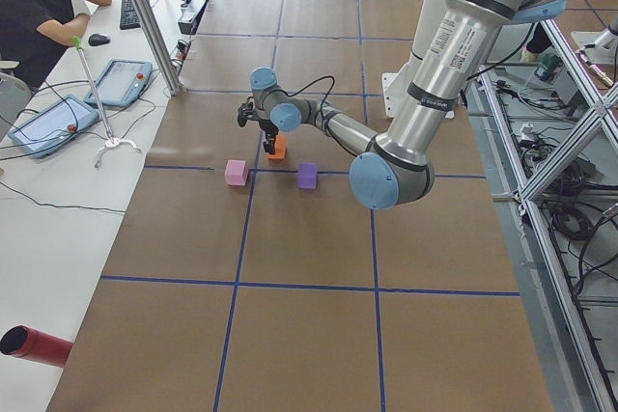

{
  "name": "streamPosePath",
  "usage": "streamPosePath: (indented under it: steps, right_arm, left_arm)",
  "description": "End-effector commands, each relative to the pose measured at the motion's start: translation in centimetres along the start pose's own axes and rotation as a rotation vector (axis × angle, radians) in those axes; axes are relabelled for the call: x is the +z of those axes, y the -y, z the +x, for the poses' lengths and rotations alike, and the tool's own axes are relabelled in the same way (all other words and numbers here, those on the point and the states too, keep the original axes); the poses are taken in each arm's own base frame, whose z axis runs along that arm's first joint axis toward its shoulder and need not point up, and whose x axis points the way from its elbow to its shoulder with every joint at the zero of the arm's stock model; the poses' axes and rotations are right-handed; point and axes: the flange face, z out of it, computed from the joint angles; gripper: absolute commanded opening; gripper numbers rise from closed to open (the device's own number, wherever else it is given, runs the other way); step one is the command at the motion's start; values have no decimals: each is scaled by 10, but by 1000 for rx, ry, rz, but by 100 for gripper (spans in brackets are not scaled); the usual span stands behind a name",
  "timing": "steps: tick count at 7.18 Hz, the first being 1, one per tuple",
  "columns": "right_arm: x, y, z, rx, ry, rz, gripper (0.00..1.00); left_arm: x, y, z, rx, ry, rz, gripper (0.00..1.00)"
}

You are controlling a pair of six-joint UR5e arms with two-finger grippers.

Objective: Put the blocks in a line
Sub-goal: 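Lift the orange cube with the left gripper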

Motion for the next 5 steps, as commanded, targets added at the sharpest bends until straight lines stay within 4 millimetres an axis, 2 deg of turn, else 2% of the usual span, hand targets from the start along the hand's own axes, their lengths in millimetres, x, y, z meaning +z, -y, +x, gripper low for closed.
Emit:
streamPosePath:
  steps: [1, 2, 4, 5]
  right_arm:
    - [0, 1, 0, -2, 0, 1, 100]
    - [0, 1, 0, -2, 0, 1, 100]
    - [0, 1, 0, -2, 0, 1, 100]
    - [0, 1, 0, -2, 0, 1, 100]
  left_arm:
    - [-1, 1, 0, -4, 0, 2, 21]
    - [-6, 6, -4, -7, -1, 6, 18]
    - [-30, 19, -15, -29, -9, 32, 19]
    - [-52, 21, -16, -42, -22, 32, 19]
